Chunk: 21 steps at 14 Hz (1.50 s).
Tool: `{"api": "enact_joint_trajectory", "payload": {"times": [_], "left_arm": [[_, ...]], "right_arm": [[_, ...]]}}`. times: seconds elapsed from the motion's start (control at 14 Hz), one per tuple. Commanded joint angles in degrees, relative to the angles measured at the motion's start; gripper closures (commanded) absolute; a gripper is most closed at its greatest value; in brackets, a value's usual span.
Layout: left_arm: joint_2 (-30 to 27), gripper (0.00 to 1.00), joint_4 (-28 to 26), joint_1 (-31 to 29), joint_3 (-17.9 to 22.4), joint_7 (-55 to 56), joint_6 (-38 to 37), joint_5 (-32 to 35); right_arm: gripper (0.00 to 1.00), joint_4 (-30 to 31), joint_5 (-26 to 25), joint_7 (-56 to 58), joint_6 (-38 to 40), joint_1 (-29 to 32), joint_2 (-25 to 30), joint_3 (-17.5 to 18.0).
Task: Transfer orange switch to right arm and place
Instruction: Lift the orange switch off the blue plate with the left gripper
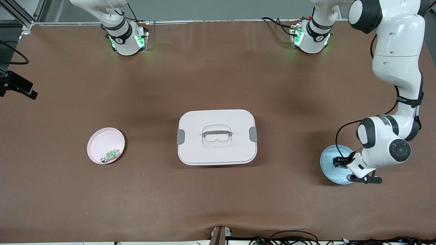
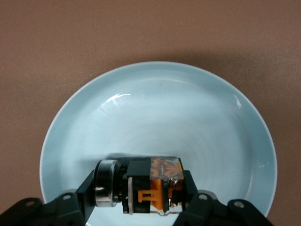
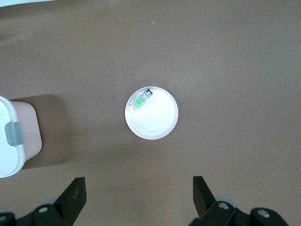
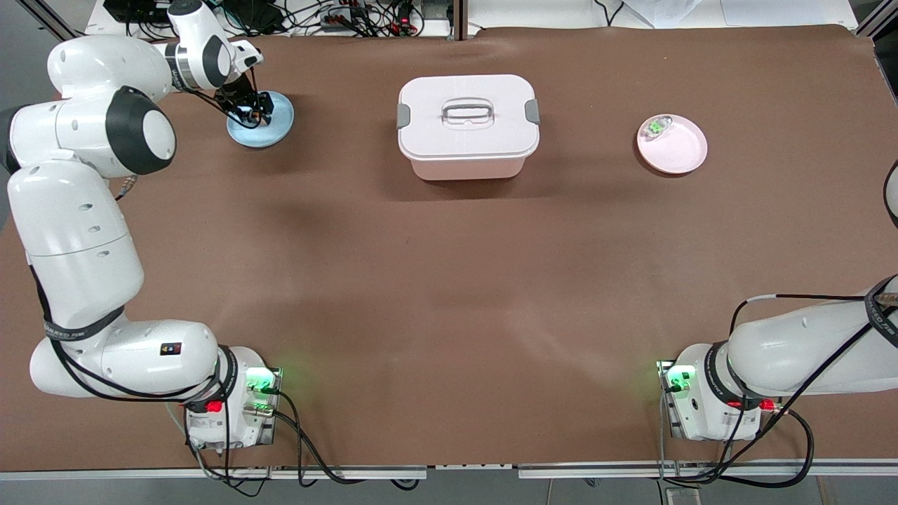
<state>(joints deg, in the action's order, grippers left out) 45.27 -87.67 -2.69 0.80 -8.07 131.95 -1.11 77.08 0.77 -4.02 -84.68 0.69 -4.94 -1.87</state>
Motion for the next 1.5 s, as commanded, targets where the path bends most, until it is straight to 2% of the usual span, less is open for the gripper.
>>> {"api": "enact_joint_trajectory", "payload": {"times": [0.0,0.64,1.0,1.22,1.43], "left_arm": [[-2.4,0.73,-0.5,0.1,-0.4,3.5,-1.4,-0.7],[-13.3,0.73,0.0,0.3,-1.7,21.6,-14.9,-1.0],[-17.7,0.73,0.1,0.1,-3.8,31.0,-19.7,-5.8],[-19.5,0.73,0.2,0.0,-4.3,45.9,-20.2,-13.4],[-21.6,0.73,0.1,0.0,-6.2,51.2,-21.8,-16.7]], "right_arm": [[0.0,0.0,0.5,0.0,0.0,0.5,0.5,0.4],[0.0,0.0,0.4,-0.5,-0.4,-0.3,0.5,0.5],[0.0,0.0,0.0,0.3,-0.2,-0.3,0.5,0.5],[0.0,0.0,-0.2,0.6,0.0,-0.3,0.5,0.5],[0.0,0.0,-0.2,2.3,0.3,-0.3,0.6,0.5]]}}
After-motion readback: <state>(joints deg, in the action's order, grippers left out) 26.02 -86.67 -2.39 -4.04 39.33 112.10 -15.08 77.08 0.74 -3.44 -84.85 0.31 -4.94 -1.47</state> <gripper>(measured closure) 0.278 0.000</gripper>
